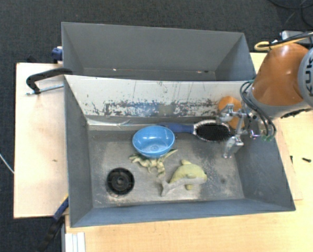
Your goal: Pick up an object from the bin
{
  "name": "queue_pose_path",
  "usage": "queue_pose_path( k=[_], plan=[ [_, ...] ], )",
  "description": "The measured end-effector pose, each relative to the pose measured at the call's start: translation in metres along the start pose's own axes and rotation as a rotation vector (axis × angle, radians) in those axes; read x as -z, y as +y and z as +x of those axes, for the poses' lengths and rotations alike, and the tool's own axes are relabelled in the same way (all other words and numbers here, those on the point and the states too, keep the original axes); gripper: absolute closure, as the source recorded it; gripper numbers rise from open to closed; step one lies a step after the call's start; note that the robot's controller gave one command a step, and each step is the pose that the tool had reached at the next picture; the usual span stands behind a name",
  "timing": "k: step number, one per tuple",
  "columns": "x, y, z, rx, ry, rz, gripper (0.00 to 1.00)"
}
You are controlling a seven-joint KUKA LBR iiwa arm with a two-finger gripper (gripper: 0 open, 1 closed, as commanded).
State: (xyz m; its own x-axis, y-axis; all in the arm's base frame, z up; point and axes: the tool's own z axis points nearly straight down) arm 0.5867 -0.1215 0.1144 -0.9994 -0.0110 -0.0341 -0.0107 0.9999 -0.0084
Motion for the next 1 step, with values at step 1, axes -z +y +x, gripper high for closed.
queue_pose_path(
  k=[1],
  plan=[
    [0.0003,0.0509,-0.0142,-0.400,0.019,-0.004,0.00]
  ],
)
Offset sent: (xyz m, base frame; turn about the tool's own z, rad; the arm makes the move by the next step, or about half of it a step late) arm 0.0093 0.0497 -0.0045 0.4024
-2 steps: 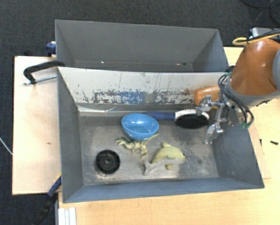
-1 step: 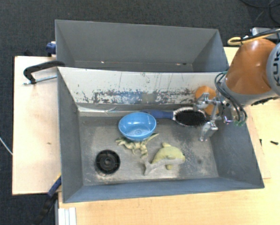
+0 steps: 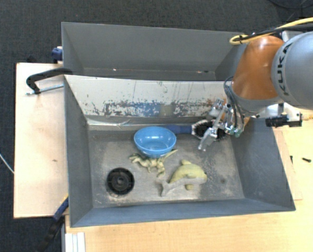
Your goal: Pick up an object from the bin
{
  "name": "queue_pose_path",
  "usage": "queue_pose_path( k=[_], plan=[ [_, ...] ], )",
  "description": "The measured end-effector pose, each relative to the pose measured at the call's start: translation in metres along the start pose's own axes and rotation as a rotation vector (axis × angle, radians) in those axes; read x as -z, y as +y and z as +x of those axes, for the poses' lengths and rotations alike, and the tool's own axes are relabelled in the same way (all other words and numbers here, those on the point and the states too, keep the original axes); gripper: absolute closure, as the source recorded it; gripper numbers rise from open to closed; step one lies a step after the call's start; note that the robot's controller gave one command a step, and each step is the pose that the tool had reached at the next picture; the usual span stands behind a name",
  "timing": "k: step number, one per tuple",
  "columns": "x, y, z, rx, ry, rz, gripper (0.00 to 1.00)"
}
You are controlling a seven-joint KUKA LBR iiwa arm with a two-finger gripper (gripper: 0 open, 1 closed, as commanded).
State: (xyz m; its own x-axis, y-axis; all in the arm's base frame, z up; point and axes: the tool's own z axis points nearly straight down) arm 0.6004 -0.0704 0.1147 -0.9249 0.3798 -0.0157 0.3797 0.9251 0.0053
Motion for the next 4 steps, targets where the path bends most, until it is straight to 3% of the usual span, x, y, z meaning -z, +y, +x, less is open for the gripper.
queue_pose_path(
  k=[1,2,3,4],
  plan=[
    [-0.013,-0.008,-0.005,-0.138,-0.006,-0.011,0.00],
    [-0.018,0.003,-0.008,0.090,-0.014,0.001,0.00],
    [-0.040,-0.007,-0.001,0.461,0.016,0.000,0.00],
    [-0.039,-0.006,-0.002,0.461,0.009,0.000,1.00]
  ],
)
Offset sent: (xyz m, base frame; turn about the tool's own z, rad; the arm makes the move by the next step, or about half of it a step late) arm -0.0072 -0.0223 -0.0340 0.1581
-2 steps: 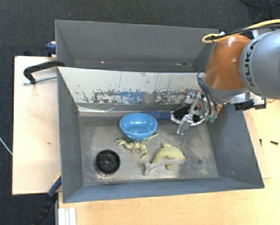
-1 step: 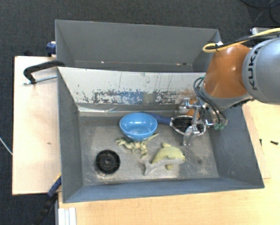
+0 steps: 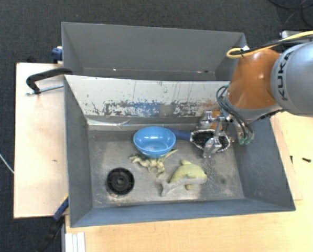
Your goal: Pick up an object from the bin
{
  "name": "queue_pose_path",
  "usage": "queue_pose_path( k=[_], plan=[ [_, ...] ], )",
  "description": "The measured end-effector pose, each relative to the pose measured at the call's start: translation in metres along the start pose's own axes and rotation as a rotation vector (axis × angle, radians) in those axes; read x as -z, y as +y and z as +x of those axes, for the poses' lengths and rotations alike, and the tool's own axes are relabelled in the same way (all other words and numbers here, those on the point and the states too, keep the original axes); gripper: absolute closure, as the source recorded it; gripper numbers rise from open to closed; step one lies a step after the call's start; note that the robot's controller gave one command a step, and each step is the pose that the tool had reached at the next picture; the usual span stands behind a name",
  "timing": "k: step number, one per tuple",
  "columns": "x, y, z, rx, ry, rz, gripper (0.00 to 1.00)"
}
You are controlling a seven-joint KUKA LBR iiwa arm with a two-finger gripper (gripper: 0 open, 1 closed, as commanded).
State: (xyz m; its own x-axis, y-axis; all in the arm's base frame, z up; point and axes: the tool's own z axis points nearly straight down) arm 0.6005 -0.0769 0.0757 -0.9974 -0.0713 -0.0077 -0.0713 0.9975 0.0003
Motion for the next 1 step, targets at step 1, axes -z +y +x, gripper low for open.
queue_pose_path(
  k=[1],
  plan=[
    [0.1689,-0.0316,0.0165,0.205,-0.005,0.004,1.00]
  ],
)
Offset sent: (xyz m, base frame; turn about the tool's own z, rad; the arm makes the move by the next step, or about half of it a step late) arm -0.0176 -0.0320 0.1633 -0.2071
